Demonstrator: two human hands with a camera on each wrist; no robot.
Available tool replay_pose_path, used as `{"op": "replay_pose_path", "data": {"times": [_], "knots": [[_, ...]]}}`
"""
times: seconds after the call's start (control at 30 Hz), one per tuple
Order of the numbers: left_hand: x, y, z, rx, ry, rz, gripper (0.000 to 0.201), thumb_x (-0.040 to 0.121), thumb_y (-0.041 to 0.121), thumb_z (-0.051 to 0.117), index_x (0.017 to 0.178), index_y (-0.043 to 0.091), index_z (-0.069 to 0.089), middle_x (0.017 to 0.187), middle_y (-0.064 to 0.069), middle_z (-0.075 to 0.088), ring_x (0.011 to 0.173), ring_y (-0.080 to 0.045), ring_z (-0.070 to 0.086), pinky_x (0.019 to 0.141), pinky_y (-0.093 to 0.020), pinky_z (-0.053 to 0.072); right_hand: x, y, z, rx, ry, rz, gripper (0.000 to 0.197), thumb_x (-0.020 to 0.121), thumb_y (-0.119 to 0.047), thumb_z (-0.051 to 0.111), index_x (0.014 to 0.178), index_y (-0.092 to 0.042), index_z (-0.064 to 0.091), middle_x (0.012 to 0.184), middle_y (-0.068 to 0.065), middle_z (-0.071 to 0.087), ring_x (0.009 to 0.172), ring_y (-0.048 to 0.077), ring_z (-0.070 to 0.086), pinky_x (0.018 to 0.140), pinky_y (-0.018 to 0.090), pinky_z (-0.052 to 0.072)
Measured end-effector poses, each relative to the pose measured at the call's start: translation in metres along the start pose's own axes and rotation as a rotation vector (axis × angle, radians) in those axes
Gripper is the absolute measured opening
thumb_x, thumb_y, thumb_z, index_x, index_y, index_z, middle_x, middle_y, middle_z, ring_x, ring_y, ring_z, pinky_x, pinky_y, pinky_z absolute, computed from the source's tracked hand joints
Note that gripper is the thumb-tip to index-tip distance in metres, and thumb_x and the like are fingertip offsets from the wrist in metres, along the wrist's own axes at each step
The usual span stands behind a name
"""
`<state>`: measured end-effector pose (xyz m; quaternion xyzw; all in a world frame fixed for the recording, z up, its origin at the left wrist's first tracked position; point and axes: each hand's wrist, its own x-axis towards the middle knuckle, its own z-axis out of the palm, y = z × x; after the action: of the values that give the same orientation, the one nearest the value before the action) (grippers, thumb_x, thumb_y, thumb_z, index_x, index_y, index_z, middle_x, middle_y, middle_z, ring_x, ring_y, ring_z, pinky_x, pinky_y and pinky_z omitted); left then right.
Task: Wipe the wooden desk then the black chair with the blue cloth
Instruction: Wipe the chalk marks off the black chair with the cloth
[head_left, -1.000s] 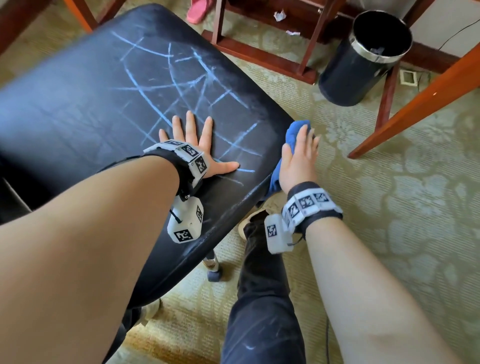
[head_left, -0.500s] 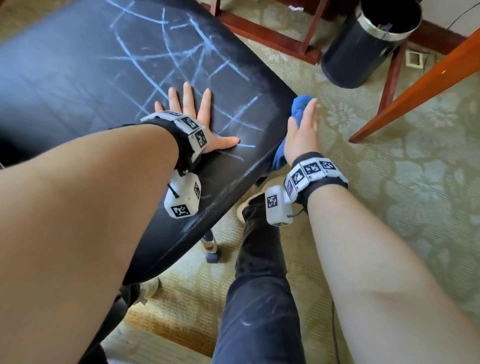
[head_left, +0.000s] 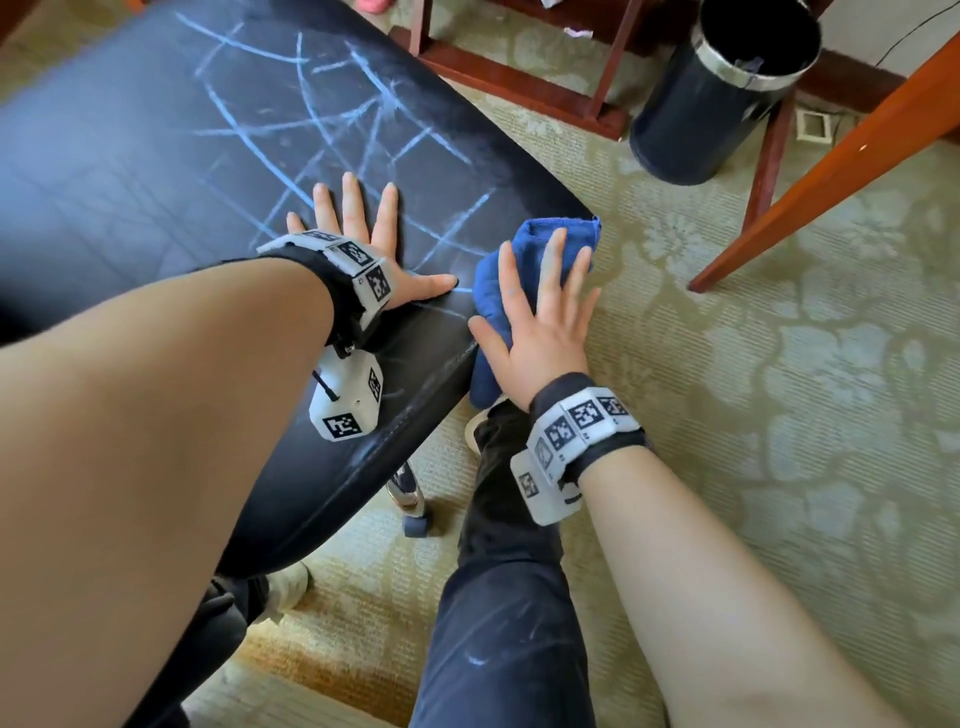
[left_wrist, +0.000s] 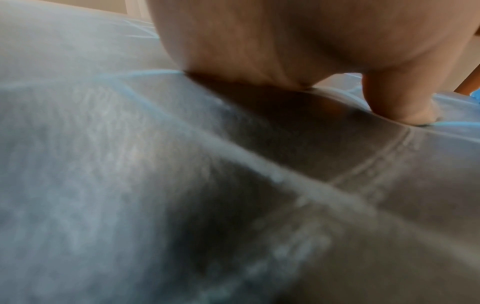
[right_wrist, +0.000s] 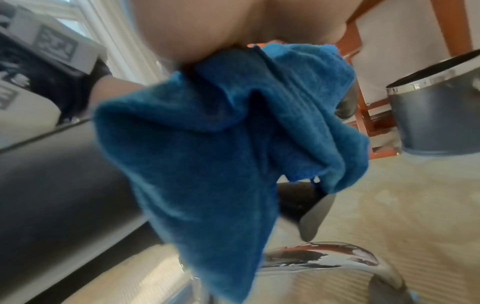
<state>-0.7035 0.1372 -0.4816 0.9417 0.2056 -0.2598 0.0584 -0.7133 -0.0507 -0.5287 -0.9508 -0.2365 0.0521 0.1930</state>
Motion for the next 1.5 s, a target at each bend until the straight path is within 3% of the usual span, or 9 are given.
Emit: {"op": "replay_pose_path", "data": {"times": [0.1, 0.3, 0.4, 0.5, 0.6, 0.87, 1.17, 1.3, 1.5], "knots": [[0.000, 0.003, -0.001, -0.020, 0.002, -0.010, 0.113, 0.065, 0.090, 0.034, 0.146, 0.033, -0.020, 0.154, -0.002, -0.027, 0.141, -0.032, -0.023, 0.112, -0.054, -0.008, 0.017, 0.012, -0.003, -0.001, -0.041, -0.032, 0.071, 0.090, -0.054, 0.034, 0.149, -0.020, 0.015, 0.156, 0.014, -0.003, 0.142, 0.042, -0.005, 0.111, 0.058, 0.004], [0.004, 0.005, -0.004, -0.053, -0.015, -0.034, 0.113, 0.065, 0.089, 0.037, 0.146, 0.034, -0.020, 0.154, -0.002, -0.028, 0.141, -0.032, -0.024, 0.111, -0.056, -0.010, 0.045, 0.023, -0.013, 0.388, 0.082, 0.256, 0.063, 0.100, -0.027, 0.037, 0.149, -0.008, 0.001, 0.156, 0.014, -0.008, 0.145, 0.027, -0.008, 0.117, 0.032, -0.001], [0.003, 0.006, -0.003, -0.060, -0.003, -0.041, 0.113, 0.066, 0.088, 0.038, 0.146, 0.034, -0.018, 0.154, -0.002, -0.027, 0.141, -0.032, -0.024, 0.111, -0.056, -0.009, 0.026, 0.005, -0.004, 0.265, 0.018, 0.170, 0.064, 0.099, -0.027, 0.039, 0.148, -0.004, 0.006, 0.156, 0.018, -0.006, 0.144, 0.032, -0.006, 0.118, 0.035, 0.001], [0.002, 0.006, -0.001, -0.054, 0.031, -0.041, 0.112, 0.066, 0.088, 0.039, 0.147, 0.033, -0.016, 0.155, -0.002, -0.025, 0.141, -0.031, -0.022, 0.111, -0.055, -0.008, -0.015, -0.023, 0.013, 0.136, -0.042, -0.012, 0.067, 0.091, -0.035, 0.037, 0.145, 0.001, 0.023, 0.152, 0.027, 0.014, 0.141, 0.042, 0.010, 0.116, 0.043, 0.010], [0.001, 0.007, -0.001, -0.028, 0.023, -0.049, 0.112, 0.067, 0.088, 0.037, 0.147, 0.033, -0.018, 0.155, -0.003, -0.026, 0.142, -0.031, -0.022, 0.112, -0.055, -0.008, -0.031, -0.031, 0.021, 0.125, -0.057, -0.100, 0.069, 0.090, -0.039, 0.032, 0.145, 0.000, 0.020, 0.152, 0.024, 0.014, 0.142, 0.030, 0.004, 0.114, 0.033, -0.002], [0.006, 0.008, -0.005, -0.073, 0.025, -0.060, 0.111, 0.067, 0.088, 0.038, 0.147, 0.034, -0.017, 0.155, -0.002, -0.025, 0.142, -0.033, -0.021, 0.111, -0.058, -0.006, 0.024, 0.010, -0.008, 0.299, -0.033, 0.207, 0.063, 0.101, -0.026, 0.034, 0.148, -0.006, -0.003, 0.157, 0.012, -0.008, 0.145, 0.025, -0.007, 0.115, 0.030, 0.000], [0.006, 0.010, -0.009, -0.038, -0.002, -0.079, 0.111, 0.065, 0.090, 0.034, 0.146, 0.035, -0.018, 0.155, -0.001, -0.025, 0.142, -0.033, -0.019, 0.111, -0.060, -0.001, 0.014, -0.002, -0.004, 0.352, -0.078, 0.204, 0.058, 0.102, -0.027, 0.031, 0.150, -0.016, 0.000, 0.156, 0.008, -0.015, 0.144, 0.024, -0.012, 0.114, 0.027, -0.001], [-0.017, 0.011, -0.002, -0.057, 0.058, -0.032, 0.094, 0.078, 0.080, 0.034, 0.149, 0.034, -0.007, 0.157, -0.004, -0.017, 0.143, -0.033, -0.015, 0.112, -0.058, -0.003, 0.013, -0.004, -0.008, 0.307, -0.094, 0.237, 0.058, 0.102, -0.030, 0.028, 0.150, -0.019, -0.002, 0.157, 0.004, -0.015, 0.145, 0.021, -0.010, 0.115, 0.027, 0.002], [-0.089, -0.018, 0.039, -0.158, 0.071, -0.307, 0.080, 0.090, 0.065, 0.031, 0.149, 0.029, -0.010, 0.156, -0.011, -0.018, 0.142, -0.037, -0.016, 0.110, -0.059, -0.002, 0.006, -0.016, -0.021, 0.215, -0.163, 0.213, 0.057, 0.102, -0.030, 0.026, 0.150, -0.014, -0.001, 0.156, 0.010, -0.013, 0.144, 0.026, -0.009, 0.118, 0.033, 0.004]]}}
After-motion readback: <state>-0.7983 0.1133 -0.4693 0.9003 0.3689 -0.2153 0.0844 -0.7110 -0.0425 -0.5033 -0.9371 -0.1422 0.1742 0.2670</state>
